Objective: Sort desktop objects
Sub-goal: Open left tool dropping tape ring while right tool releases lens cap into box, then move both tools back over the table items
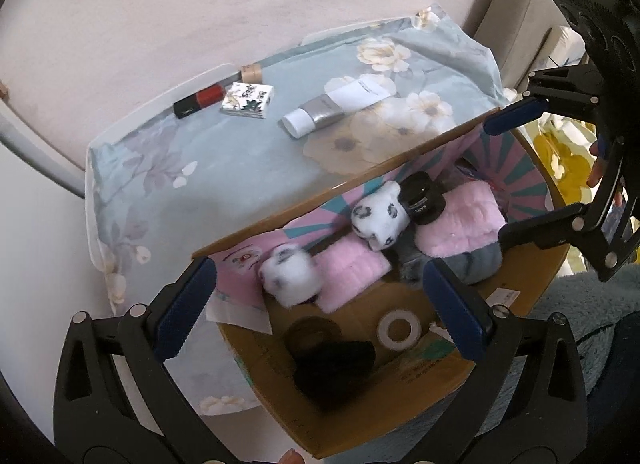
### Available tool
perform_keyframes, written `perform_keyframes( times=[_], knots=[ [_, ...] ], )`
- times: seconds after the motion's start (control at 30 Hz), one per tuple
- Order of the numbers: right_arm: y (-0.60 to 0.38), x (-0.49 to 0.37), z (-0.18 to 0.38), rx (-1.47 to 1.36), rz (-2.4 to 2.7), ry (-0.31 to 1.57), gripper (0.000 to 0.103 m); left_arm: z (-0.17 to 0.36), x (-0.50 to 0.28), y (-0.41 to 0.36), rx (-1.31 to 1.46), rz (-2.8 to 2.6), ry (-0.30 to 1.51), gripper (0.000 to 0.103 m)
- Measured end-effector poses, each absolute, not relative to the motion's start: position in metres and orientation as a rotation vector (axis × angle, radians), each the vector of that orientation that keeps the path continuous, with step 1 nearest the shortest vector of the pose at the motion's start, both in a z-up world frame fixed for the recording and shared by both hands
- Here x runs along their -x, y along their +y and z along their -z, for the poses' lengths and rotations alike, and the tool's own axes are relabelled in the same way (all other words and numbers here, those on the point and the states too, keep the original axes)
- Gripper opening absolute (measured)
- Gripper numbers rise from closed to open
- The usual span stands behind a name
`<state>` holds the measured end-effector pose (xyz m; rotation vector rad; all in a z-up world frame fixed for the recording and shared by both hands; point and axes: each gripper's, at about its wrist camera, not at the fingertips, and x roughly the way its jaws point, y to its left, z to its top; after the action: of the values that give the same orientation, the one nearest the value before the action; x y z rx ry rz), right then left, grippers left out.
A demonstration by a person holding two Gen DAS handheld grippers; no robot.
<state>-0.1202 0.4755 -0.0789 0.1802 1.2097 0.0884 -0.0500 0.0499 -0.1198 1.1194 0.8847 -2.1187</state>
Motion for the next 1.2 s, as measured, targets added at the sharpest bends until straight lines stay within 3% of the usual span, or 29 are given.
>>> perform_keyframes(
  times=[0.5, 0.57, 0.6, 0.9, 1.2],
  knots=[
    [0.472, 0.123, 0.047, -0.124, -0.205, 1.153, 0.091, 0.107, 0.038, 0.046, -1.039, 2.098, 0.860, 0.103],
    [0.468, 0.123, 0.036, -0.075, -0.198, 1.120, 0.091, 0.105, 0.034, 0.042, -1.023, 2.094, 0.863, 0.103],
    [0.471, 0.121, 0.031, 0.146, -0.432, 1.102, 0.091, 0.103, 0.032, 0.040, -1.014, 2.091, 0.863, 0.103],
    [0.431, 0.088, 0.006, 0.274, -0.305, 1.079, 0.091, 0.065, 0.015, -0.004, -0.919, 2.044, 0.780, 0.103],
    [0.412, 0.049, 0.033, 0.322, -0.383, 1.137, 0.091, 0.069, 0.043, -0.067, -0.972, 2.080, 0.758, 0.103]
  ],
)
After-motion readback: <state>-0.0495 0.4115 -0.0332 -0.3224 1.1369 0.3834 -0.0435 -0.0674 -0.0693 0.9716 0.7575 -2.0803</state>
